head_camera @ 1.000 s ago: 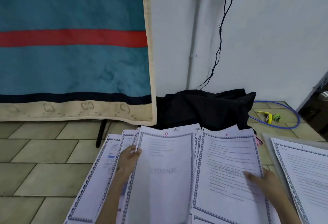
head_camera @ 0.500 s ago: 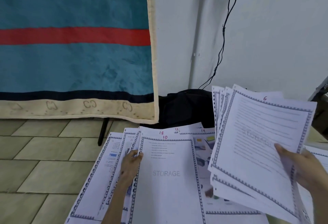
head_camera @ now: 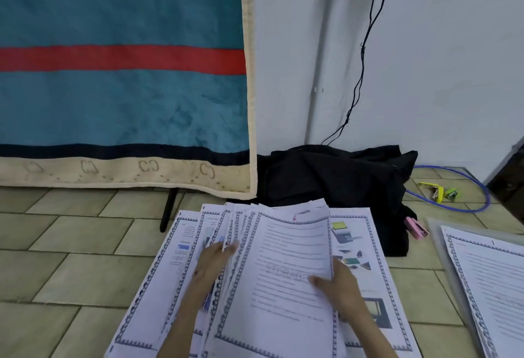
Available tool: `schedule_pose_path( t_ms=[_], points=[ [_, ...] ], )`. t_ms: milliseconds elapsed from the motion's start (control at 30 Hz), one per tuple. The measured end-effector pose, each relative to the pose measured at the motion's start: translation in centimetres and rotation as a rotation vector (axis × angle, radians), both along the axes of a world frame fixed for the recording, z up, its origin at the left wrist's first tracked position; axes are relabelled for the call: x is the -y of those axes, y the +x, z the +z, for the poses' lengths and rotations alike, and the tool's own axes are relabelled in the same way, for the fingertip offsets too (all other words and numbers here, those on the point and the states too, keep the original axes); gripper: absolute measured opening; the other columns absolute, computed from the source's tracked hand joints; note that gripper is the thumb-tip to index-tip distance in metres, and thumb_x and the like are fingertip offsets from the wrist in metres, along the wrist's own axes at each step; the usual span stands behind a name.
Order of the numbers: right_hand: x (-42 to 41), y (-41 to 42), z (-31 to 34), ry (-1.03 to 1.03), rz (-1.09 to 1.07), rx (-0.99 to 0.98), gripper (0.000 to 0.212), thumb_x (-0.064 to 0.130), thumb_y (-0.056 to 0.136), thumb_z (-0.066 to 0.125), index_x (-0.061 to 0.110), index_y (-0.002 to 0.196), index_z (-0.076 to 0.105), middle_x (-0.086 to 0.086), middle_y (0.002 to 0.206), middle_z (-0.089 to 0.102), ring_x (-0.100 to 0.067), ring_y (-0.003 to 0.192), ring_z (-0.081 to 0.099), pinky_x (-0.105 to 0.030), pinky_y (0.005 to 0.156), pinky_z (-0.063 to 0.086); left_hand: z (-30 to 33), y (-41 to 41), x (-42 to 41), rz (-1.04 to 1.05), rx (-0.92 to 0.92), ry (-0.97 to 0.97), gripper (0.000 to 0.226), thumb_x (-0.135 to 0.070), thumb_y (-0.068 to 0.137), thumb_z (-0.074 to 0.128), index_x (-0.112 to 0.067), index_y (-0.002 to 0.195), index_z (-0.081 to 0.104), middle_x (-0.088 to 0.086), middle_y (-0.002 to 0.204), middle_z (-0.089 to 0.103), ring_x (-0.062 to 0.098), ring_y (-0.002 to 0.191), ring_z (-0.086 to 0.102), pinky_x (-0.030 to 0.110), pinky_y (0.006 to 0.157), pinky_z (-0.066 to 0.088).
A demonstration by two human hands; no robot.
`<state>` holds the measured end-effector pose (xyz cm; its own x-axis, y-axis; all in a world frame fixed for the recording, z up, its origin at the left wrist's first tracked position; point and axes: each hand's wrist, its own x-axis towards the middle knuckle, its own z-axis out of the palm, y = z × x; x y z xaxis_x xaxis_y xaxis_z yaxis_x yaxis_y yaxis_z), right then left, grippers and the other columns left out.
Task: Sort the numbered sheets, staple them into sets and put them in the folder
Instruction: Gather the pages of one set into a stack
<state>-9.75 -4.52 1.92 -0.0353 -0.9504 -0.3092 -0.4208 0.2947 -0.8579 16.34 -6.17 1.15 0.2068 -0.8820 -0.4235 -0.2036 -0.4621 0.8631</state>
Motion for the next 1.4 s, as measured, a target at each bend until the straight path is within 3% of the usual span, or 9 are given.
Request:
schedule_pose_path(
  t_ms=[67, 133, 367, 467, 600, 700, 1033, 1233, 1400],
  points=[
    [0.0, 0.2, 0.2, -0.003, 0.081, 0.008, 0.037, 0.009, 0.08, 0.071, 0.02, 0.114, 0.058, 0.002, 0.107, 0.065, -0.017, 0.1, 0.061, -0.024, 0.081, 0.05, -1.1, 0.7, 0.3, -0.064, 0.014, 0.012, 0.089, -0.053, 0.057, 0.082, -0.014, 0.131, 0.05, 0.002, 0.13, 0.054, 0.019, 0.12, 0.051, 0.038, 0.103, 0.042],
    [0.0, 0.2, 0.9, -0.032, 0.104, 0.075, 0.042, 0.012, 0.078, 0.074, 0.026, 0.112, 0.056, 0.01, 0.104, 0.065, -0.014, 0.101, 0.063, -0.023, 0.078, 0.052, -2.2, 1.5, 0.9, -0.102, -0.038, 0.003, 0.103, -0.049, 0.05, 0.082, -0.017, 0.139, 0.041, 0.003, 0.141, 0.047, 0.023, 0.128, 0.046, 0.044, 0.107, 0.04],
    [1.0, -0.9, 5.0, -0.035, 0.012, 0.549, 0.051, 0.028, 0.064, 0.083, 0.014, 0.11, 0.066, -0.006, 0.108, 0.073, -0.02, 0.095, 0.071, -0.033, 0.079, 0.058, 6.7, -0.2, -0.5, -0.092, -0.393, -0.208, 0.026, -0.003, 0.091, 0.053, -0.016, 0.111, 0.061, 0.005, 0.109, 0.069, 0.023, 0.1, 0.065, 0.041, 0.087, 0.052],
    [1.5, -0.8, 8.6, -0.177, 0.048, 0.641, 0.061, 0.037, 0.054, 0.087, 0.012, 0.106, 0.068, -0.006, 0.105, 0.074, -0.024, 0.093, 0.071, -0.033, 0.072, 0.059, 10.4, -1.4, -1.2, -0.011, -0.369, -0.424, 0.024, 0.0, 0.087, 0.057, -0.018, 0.099, 0.065, 0.009, 0.103, 0.07, 0.026, 0.092, 0.067, 0.035, 0.075, 0.054],
    [1.5, -0.3, 13.1, -0.421, 0.133, 0.471, 0.031, 0.015, 0.075, 0.073, 0.018, 0.104, 0.065, 0.004, 0.099, 0.074, -0.009, 0.09, 0.07, -0.019, 0.07, 0.056, 13.6, -2.7, -2.3, 0.002, -0.255, -0.627, 0.021, -0.027, 0.068, 0.076, -0.04, 0.083, 0.072, -0.011, 0.092, 0.074, 0.01, 0.087, 0.07, 0.03, 0.072, 0.058],
    [1.5, -0.5, 13.7, -0.477, 0.18, 0.364, 0.033, 0.013, 0.073, 0.076, 0.023, 0.102, 0.063, 0.009, 0.097, 0.073, -0.002, 0.089, 0.069, -0.014, 0.069, 0.053, 14.2, -3.2, -2.6, 0.034, -0.15, -0.705, 0.025, -0.011, 0.073, 0.077, -0.035, 0.076, 0.068, -0.025, 0.077, 0.071, -0.003, 0.075, 0.068, 0.017, 0.065, 0.057],
    [2.0, -0.5, 11.5, -0.478, 0.148, 0.445, 0.048, 0.02, 0.059, 0.087, 0.016, 0.101, 0.065, 0.003, 0.099, 0.074, -0.014, 0.091, 0.071, -0.022, 0.07, 0.056, 13.0, -3.3, -2.2, 0.094, -0.103, -0.705, 0.016, -0.01, 0.081, 0.068, -0.024, 0.081, 0.062, -0.022, 0.071, 0.071, -0.001, 0.068, 0.068, 0.014, 0.055, 0.053],
    [1.7, 0.2, 10.2, -0.372, 0.137, 0.518, 0.038, 0.032, 0.051, 0.087, 0.02, 0.084, 0.075, 0.0, 0.09, 0.076, -0.018, 0.084, 0.073, -0.023, 0.066, 0.057, 11.9, -3.0, -2.3, 0.085, -0.202, -0.636, 0.023, -0.051, 0.059, 0.066, -0.033, 0.071, 0.074, -0.003, 0.079, 0.075, 0.016, 0.074, 0.072, 0.031, 0.065, 0.059],
    [1.4, 0.6, 10.5, -0.377, 0.15, 0.45, 0.025, 0.006, 0.066, 0.081, 0.021, 0.084, 0.071, 0.009, 0.082, 0.076, -0.01, 0.079, 0.072, -0.018, 0.063, 0.056, 11.8, -2.8, -2.3, 0.081, -0.196, -0.601, 0.014, -0.04, 0.068, 0.074, -0.026, 0.073, 0.072, -0.004, 0.081, 0.075, 0.018, 0.08, 0.072, 0.028, 0.065, 0.059]
  ],
)
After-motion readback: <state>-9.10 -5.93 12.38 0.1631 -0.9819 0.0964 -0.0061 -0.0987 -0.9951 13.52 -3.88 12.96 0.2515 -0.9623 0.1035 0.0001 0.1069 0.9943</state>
